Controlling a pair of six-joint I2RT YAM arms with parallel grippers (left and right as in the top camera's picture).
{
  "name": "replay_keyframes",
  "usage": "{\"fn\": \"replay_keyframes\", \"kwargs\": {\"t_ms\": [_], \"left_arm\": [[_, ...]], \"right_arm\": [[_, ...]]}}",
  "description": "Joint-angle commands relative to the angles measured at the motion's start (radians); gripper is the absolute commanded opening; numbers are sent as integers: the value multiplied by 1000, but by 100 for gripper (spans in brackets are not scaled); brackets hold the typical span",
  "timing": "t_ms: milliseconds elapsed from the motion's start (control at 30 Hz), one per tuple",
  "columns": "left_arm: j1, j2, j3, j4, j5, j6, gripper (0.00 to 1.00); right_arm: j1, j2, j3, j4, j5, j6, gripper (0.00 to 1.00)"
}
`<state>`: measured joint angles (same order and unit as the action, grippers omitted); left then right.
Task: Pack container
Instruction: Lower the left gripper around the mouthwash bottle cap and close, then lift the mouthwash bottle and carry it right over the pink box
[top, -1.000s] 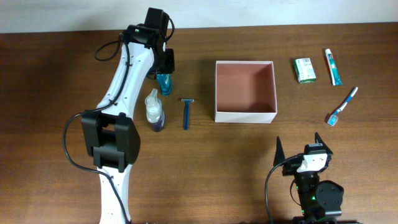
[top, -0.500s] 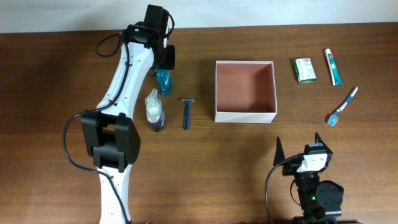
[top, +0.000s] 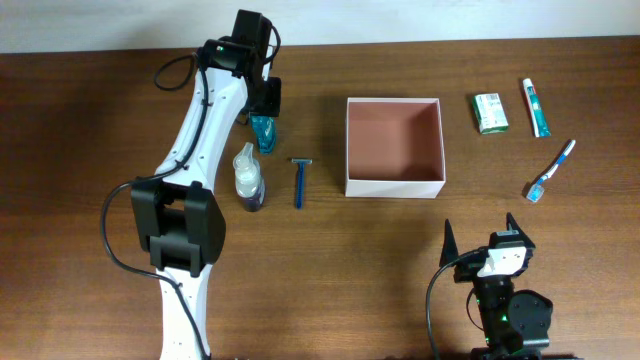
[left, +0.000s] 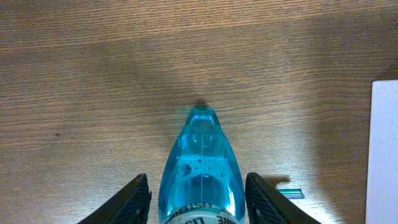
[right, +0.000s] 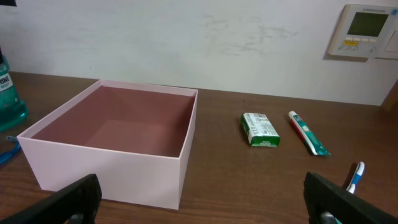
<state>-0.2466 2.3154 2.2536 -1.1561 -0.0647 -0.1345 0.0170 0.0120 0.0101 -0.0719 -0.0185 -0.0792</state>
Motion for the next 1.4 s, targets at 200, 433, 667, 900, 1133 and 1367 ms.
{"fn": "replay_keyframes", "kwargs": {"t_ms": [200, 433, 667, 900, 1133, 1367], "left_arm": [[-2, 9, 25, -27, -3, 17, 51], [-2, 9, 25, -27, -3, 17, 41], [-2, 9, 27, -26, -3, 17, 39], [-2, 9, 67, -32, -3, 17, 38], [-2, 9, 226, -63, 72, 17, 38], [-3, 7, 422, -142, 114, 16, 38]], "right_arm": [[9, -6, -5, -6, 5, 1, 99], [9, -6, -5, -6, 5, 1, 99], [9, -6, -5, -6, 5, 1, 99], [9, -6, -5, -6, 5, 1, 99], [9, -6, -5, -6, 5, 1, 99], [9, -6, -5, -6, 5, 1, 99]]}}
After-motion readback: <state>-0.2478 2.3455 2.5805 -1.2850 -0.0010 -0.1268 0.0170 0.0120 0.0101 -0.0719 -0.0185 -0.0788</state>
